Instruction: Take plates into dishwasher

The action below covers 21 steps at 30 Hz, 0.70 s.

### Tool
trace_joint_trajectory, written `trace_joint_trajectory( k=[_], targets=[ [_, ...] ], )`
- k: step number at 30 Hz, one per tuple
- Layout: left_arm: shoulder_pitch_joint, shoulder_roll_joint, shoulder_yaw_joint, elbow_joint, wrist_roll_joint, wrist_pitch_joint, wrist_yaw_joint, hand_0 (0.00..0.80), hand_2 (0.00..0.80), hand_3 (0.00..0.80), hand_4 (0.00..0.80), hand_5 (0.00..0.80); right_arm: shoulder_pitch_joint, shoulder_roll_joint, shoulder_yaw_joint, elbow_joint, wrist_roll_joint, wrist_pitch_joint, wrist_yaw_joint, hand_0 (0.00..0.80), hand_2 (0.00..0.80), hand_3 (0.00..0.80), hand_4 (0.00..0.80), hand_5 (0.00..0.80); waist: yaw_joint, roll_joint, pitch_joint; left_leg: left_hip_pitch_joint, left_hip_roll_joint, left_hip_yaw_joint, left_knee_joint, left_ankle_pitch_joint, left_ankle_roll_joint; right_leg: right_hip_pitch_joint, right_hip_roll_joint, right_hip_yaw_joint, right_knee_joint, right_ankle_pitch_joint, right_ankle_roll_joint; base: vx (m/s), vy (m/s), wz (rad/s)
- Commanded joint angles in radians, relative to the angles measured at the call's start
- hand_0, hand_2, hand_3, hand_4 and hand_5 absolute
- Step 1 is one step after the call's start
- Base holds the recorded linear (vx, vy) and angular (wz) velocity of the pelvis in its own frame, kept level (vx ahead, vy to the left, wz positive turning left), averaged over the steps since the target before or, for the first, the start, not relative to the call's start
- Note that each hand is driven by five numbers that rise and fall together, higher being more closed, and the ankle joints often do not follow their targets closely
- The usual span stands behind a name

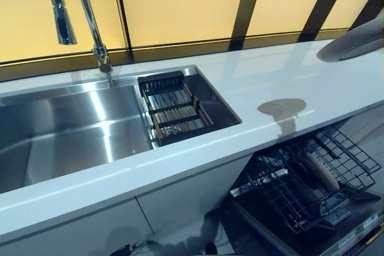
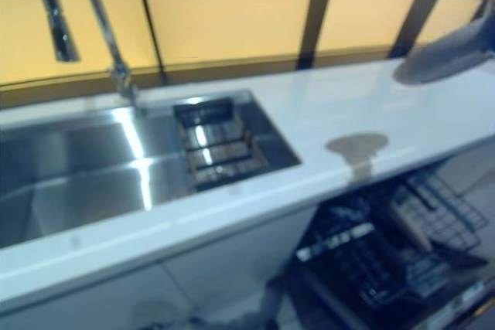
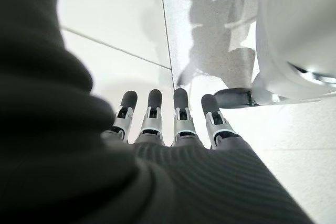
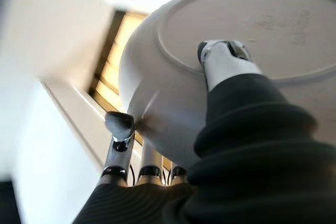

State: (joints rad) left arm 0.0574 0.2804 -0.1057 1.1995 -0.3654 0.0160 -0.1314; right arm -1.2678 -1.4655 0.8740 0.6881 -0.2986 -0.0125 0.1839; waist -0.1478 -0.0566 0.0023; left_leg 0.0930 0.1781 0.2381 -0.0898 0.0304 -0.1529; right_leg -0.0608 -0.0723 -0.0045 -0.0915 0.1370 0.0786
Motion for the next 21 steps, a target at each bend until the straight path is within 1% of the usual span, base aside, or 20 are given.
trace_joint_trajectory(
  k=[1, 3, 5, 8, 11, 12, 14, 15, 18, 21],
  targets=[
    [-0.077, 0.06, -0.031, 0.042, 0.032, 0.001, -0.02, 0.0, 0.0, 0.0, 0.0, 0.0, -0.035, -0.026, -0.07, 0.106, 0.08, 0.051, 0.053, 0.8, 0.8, 0.8, 0.8, 0.8, -0.014, -0.073, 0.025, 0.064, 0.029, 0.014, 0.003, -0.038, 0.017, 0.064, -0.064, 0.017, 0.004, -0.043, 0.107, 0.005, -0.021, -0.09],
    [-0.08, 0.061, -0.028, 0.048, 0.037, 0.001, -0.02, 0.0, 0.0, 0.0, 0.0, 0.0, 0.002, -0.026, -0.108, 0.129, 0.086, 0.051, 0.094, 0.8, 0.8, 0.8, 0.8, 0.8, -0.023, -0.072, 0.027, 0.066, 0.031, 0.024, 0.003, -0.039, 0.016, 0.058, -0.064, 0.024, 0.004, -0.04, 0.107, 0.001, -0.017, -0.09],
    [-0.082, 0.061, -0.025, 0.051, 0.036, 0.001, -0.017, 0.0, 0.0, 0.0, 0.0, 0.0, 0.029, -0.027, -0.132, 0.14, 0.095, 0.067, 0.116, 0.8, 0.8, 0.8, 0.8, 0.8, -0.03, -0.069, 0.03, 0.069, 0.031, 0.028, 0.003, -0.04, 0.016, 0.054, -0.063, 0.031, 0.004, -0.038, 0.106, 0.001, -0.01, -0.14],
    [-0.085, 0.068, -0.016, 0.053, 0.025, 0.0, -0.015, 0.0, 0.0, 0.0, 0.0, 0.0, 0.091, -0.03, -0.192, 0.159, 0.142, 0.075, 0.154, 0.8, 0.8, 0.8, 0.8, 0.8, -0.042, -0.066, 0.035, 0.07, 0.033, 0.038, 0.003, -0.04, 0.015, 0.044, -0.062, 0.04, 0.004, -0.033, 0.106, 0.009, -0.011, -0.11],
    [-0.093, 0.069, -0.002, 0.052, 0.025, 0.004, -0.014, 0.0, 0.0, 0.0, 0.0, 0.0, 0.169, -0.029, -0.269, 0.143, 0.192, 0.102, 0.193, 0.8, 0.8, 0.8, 0.8, 0.8, -0.055, -0.06, 0.042, 0.069, 0.034, 0.044, 0.003, -0.041, 0.015, 0.034, -0.061, 0.048, 0.004, -0.028, 0.104, -0.016, -0.013, -0.04],
    [-0.098, 0.071, 0.005, 0.052, 0.029, 0.006, -0.015, 0.0, 0.0, 0.0, 0.0, 0.0, 0.226, -0.025, -0.321, 0.136, 0.207, 0.111, 0.201, 0.8, 0.8, 0.8, 0.8, 0.8, -0.06, -0.059, 0.048, 0.067, 0.034, 0.046, 0.003, -0.042, 0.016, 0.028, -0.06, 0.05, 0.004, -0.026, 0.104, -0.048, -0.014, -0.03],
    [-0.103, 0.071, 0.008, 0.053, 0.029, 0.004, -0.016, 0.0, 0.0, 0.0, 0.0, 0.0, 0.284, -0.02, -0.375, 0.129, 0.218, 0.117, 0.21, 0.8, 0.8, 0.8, 0.8, 0.8, -0.067, -0.056, 0.055, 0.064, 0.034, 0.047, 0.003, -0.041, 0.015, 0.02, -0.06, 0.054, 0.004, -0.022, 0.104, -0.053, -0.011, -0.05],
    [-0.108, 0.072, 0.009, 0.053, 0.028, 0.005, -0.017, 0.0, 0.0, 0.0, 0.0, 0.0, 0.338, -0.013, -0.425, 0.118, 0.227, 0.125, 0.213, 0.8, 0.8, 0.8, 0.8, 0.8, -0.071, -0.056, 0.061, 0.062, 0.034, 0.048, 0.003, -0.041, 0.016, 0.015, -0.06, 0.057, 0.004, -0.02, 0.104, -0.041, -0.007, -0.07],
    [-0.11, 0.07, 0.011, 0.056, 0.026, -0.003, -0.021, 0.0, 0.0, 0.0, 0.0, 0.0, 0.417, -0.004, -0.498, 0.104, 0.244, 0.135, 0.219, 0.8, 0.8, 0.8, 0.8, 0.8, -0.08, -0.054, 0.069, 0.063, 0.032, 0.051, 0.003, -0.044, 0.016, 0.006, -0.06, 0.063, 0.004, -0.016, 0.103, -0.026, 0.003, -0.07],
    [-0.109, 0.071, 0.018, 0.056, 0.03, -0.005, -0.025, 0.0, 0.0, 0.0, 0.0, 0.0, 0.498, 0.006, -0.57, 0.069, 0.278, 0.168, 0.257, 0.8, 0.8, 0.8, 0.8, 0.8, -0.089, -0.051, 0.072, 0.066, 0.031, 0.054, 0.003, -0.046, 0.016, 0.002, -0.059, 0.068, 0.004, -0.013, 0.101, -0.007, 0.002, -0.08]
  ],
)
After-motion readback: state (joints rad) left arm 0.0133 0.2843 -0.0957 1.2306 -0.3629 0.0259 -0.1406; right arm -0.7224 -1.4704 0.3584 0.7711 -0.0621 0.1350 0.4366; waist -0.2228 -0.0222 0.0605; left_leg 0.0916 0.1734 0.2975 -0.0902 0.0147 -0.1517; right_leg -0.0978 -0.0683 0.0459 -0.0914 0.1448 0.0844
